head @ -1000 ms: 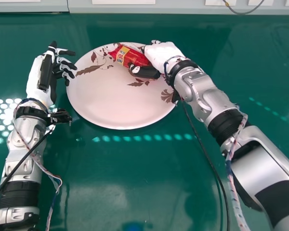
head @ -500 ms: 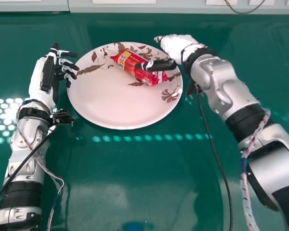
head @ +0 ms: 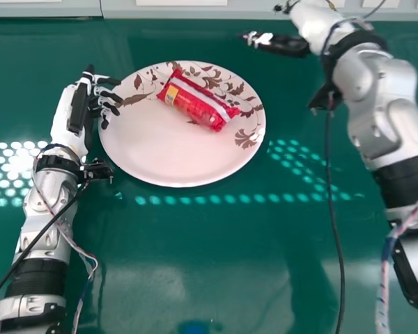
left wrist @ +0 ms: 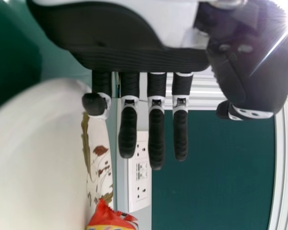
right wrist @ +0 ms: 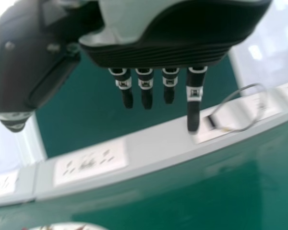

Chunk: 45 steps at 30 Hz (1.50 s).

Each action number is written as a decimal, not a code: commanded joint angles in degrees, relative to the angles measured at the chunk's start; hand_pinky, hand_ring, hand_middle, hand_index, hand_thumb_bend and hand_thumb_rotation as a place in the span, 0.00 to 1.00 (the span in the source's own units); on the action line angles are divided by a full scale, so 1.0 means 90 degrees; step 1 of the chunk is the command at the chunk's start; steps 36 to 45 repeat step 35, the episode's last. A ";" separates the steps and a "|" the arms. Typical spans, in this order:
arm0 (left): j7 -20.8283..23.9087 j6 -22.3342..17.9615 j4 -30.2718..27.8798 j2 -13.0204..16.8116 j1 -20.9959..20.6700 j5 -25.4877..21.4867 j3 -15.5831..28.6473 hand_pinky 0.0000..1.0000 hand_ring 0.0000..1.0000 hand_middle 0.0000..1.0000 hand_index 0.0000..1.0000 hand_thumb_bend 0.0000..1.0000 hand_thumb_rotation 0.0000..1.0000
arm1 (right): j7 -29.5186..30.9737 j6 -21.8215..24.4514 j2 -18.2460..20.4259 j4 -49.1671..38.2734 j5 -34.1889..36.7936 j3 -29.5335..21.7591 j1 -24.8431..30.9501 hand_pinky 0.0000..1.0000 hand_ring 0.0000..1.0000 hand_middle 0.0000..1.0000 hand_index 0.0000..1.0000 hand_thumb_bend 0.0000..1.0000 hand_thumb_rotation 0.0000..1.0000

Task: Pick up biscuit and place it in the plate

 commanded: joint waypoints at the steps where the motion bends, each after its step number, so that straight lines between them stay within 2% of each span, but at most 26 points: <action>1: 0.0022 -0.0046 0.0053 -0.0046 -0.0022 0.0034 -0.0050 0.04 0.26 0.34 0.48 0.49 0.08 | 0.0029 0.0074 -0.0241 -0.0497 0.0182 -0.0336 0.0395 0.63 0.91 1.00 1.00 1.00 0.68; 3: 0.0034 -0.0017 0.0042 -0.0061 -0.0022 0.0035 -0.0051 0.04 0.26 0.34 0.47 0.49 0.08 | -0.0144 0.0049 -0.0253 -0.0918 0.0466 -0.0766 0.0807 0.70 0.91 1.00 0.99 0.99 0.65; 5: 0.0048 0.0009 0.0011 -0.0075 -0.0011 0.0030 -0.0050 0.05 0.27 0.34 0.47 0.48 0.08 | -0.0403 0.0033 -0.0169 -0.1383 0.0691 -0.1167 0.1293 0.74 0.91 0.98 0.97 0.93 0.60; 8: 0.0082 0.0028 -0.0081 -0.0093 0.0040 0.0030 -0.0045 0.05 0.27 0.34 0.47 0.48 0.08 | -0.0893 0.0163 0.0183 -0.2144 0.1015 -0.1744 0.2034 0.69 0.86 0.92 0.92 0.83 0.54; 12: 0.0112 -0.0098 -0.0023 -0.0071 0.0054 0.0079 -0.0045 0.07 0.27 0.35 0.47 0.49 0.09 | -0.1499 0.0473 0.0963 -0.2969 0.1664 -0.2499 0.2747 0.61 0.79 0.88 0.86 0.75 0.42; 15: 0.0222 -0.0012 -0.0091 -0.0107 0.0067 0.0135 -0.0054 0.07 0.28 0.35 0.47 0.49 0.09 | -0.1920 0.0336 0.1384 -0.3327 0.2056 -0.2896 0.3226 0.57 0.74 0.84 0.82 0.72 0.37; 18: 0.0319 -0.0044 -0.0089 -0.0118 0.0068 0.0242 -0.0097 0.09 0.28 0.35 0.47 0.49 0.09 | -0.2243 0.0306 0.1734 -0.3547 0.2366 -0.3131 0.3615 0.59 0.74 0.81 0.81 0.68 0.35; 20: 0.0317 -0.0055 -0.0064 -0.0165 0.0040 0.0183 -0.0072 0.11 0.29 0.35 0.47 0.49 0.09 | -0.2420 0.0115 0.1975 -0.3602 0.2677 -0.3275 0.3854 0.62 0.76 0.82 0.81 0.62 0.29; 21: 0.0281 -0.0075 -0.0041 -0.0187 0.0020 0.0126 -0.0051 0.12 0.29 0.35 0.47 0.49 0.09 | -0.2522 -0.0022 0.2099 -0.3606 0.2833 -0.3335 0.3959 0.66 0.78 0.83 0.81 0.59 0.22; 24: 0.0217 -0.0147 -0.0017 -0.0195 -0.0013 0.0081 -0.0046 0.13 0.28 0.35 0.47 0.49 0.09 | -0.2666 -0.0428 0.2456 -0.3569 0.3458 -0.3540 0.4182 0.76 0.82 0.86 0.85 0.54 0.14; 25: 0.0203 -0.0164 -0.0026 -0.0183 -0.0014 0.0098 -0.0059 0.13 0.28 0.35 0.47 0.49 0.09 | -0.2691 -0.0586 0.2514 -0.3535 0.3597 -0.3558 0.4246 0.76 0.82 0.86 0.85 0.52 0.10; 27: 0.0187 -0.0156 -0.0064 -0.0183 -0.0009 0.0112 -0.0070 0.14 0.28 0.35 0.47 0.49 0.09 | -0.2767 -0.0886 0.2540 -0.3438 0.3702 -0.3525 0.4363 0.75 0.82 0.88 0.87 0.45 0.09; 31: 0.0232 -0.0226 -0.0093 -0.0212 0.0011 0.0172 -0.0096 0.15 0.29 0.35 0.47 0.49 0.09 | -0.2873 -0.1413 0.2623 -0.3258 0.3864 -0.3433 0.4573 0.75 0.82 0.87 0.86 0.39 0.03; 35: 0.0252 -0.0230 -0.0091 -0.0237 -0.0006 0.0163 -0.0102 0.15 0.29 0.36 0.47 0.50 0.09 | -0.2952 -0.1579 0.2680 -0.3217 0.3867 -0.3267 0.4714 0.71 0.78 0.83 0.81 0.35 0.00; 45: 0.0252 -0.0230 -0.0091 -0.0237 -0.0006 0.0163 -0.0102 0.15 0.29 0.36 0.47 0.50 0.09 | -0.2952 -0.1579 0.2680 -0.3217 0.3867 -0.3267 0.4714 0.71 0.78 0.83 0.81 0.35 0.00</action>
